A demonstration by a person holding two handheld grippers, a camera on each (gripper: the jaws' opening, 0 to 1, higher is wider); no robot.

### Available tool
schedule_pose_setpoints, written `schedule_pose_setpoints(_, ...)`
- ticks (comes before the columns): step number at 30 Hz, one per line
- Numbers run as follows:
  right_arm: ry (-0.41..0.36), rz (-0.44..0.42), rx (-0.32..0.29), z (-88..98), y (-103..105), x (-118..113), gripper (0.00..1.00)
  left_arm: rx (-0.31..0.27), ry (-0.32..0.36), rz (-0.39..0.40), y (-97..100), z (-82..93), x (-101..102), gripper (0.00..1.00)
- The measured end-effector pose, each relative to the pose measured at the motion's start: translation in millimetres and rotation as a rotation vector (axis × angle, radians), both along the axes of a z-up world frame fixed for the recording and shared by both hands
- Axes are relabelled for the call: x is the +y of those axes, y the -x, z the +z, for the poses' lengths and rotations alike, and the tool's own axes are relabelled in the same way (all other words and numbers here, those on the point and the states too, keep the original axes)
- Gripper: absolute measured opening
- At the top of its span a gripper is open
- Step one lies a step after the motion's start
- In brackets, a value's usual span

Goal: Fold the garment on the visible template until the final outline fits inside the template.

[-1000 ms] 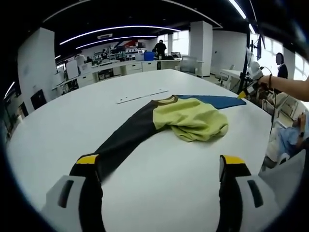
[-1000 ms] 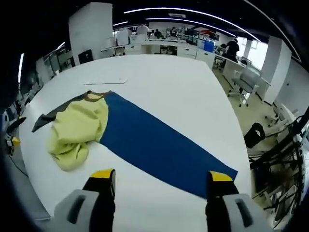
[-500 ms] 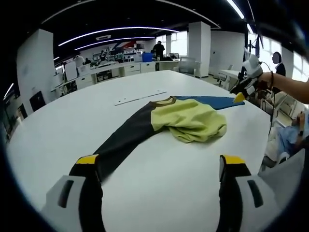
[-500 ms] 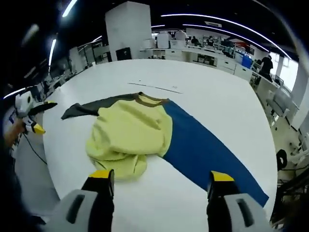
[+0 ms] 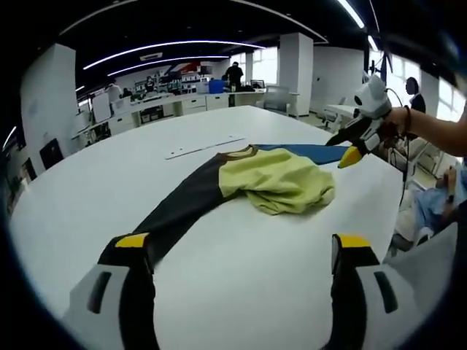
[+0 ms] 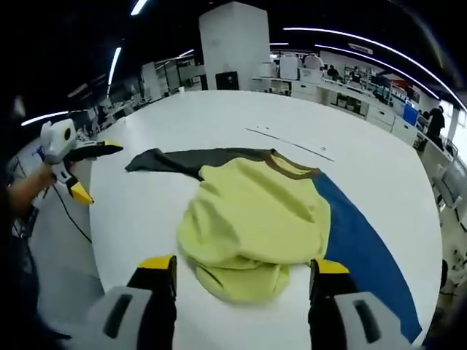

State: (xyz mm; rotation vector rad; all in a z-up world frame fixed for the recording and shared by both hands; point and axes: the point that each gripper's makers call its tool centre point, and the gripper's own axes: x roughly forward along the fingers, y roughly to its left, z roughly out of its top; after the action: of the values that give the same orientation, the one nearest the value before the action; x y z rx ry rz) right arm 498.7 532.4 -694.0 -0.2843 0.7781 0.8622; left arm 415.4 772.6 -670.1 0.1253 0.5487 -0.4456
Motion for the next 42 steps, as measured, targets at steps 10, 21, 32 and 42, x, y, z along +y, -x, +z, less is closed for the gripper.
schedule_pose_setpoints(10, -0.071, 0.144, -0.021, 1.9, 14.9, 55.5, 0.68, 0.001, 0.004, -0.026, 2.7, -2.0, -9.7, 0.98)
schedule_pose_setpoints(21, -0.076, 0.271, -0.001, -17.3, 27.1, 105.0, 0.62, 0.005, 0.025, -0.007, 4.0, 1.3, -10.1, 0.98)
schedule_pose_setpoints(32, -0.045, 0.371, 0.021, -42.8, 33.0, 136.7, 0.52, 0.009, 0.013, -0.031, 7.4, 0.4, -11.5, 0.95)
schedule_pose_setpoints(42, -0.004, 0.373, 0.021, -63.1, 23.1, 146.0, 0.39, 0.022, 0.025, -0.026, 11.7, -6.2, -9.5, 0.91)
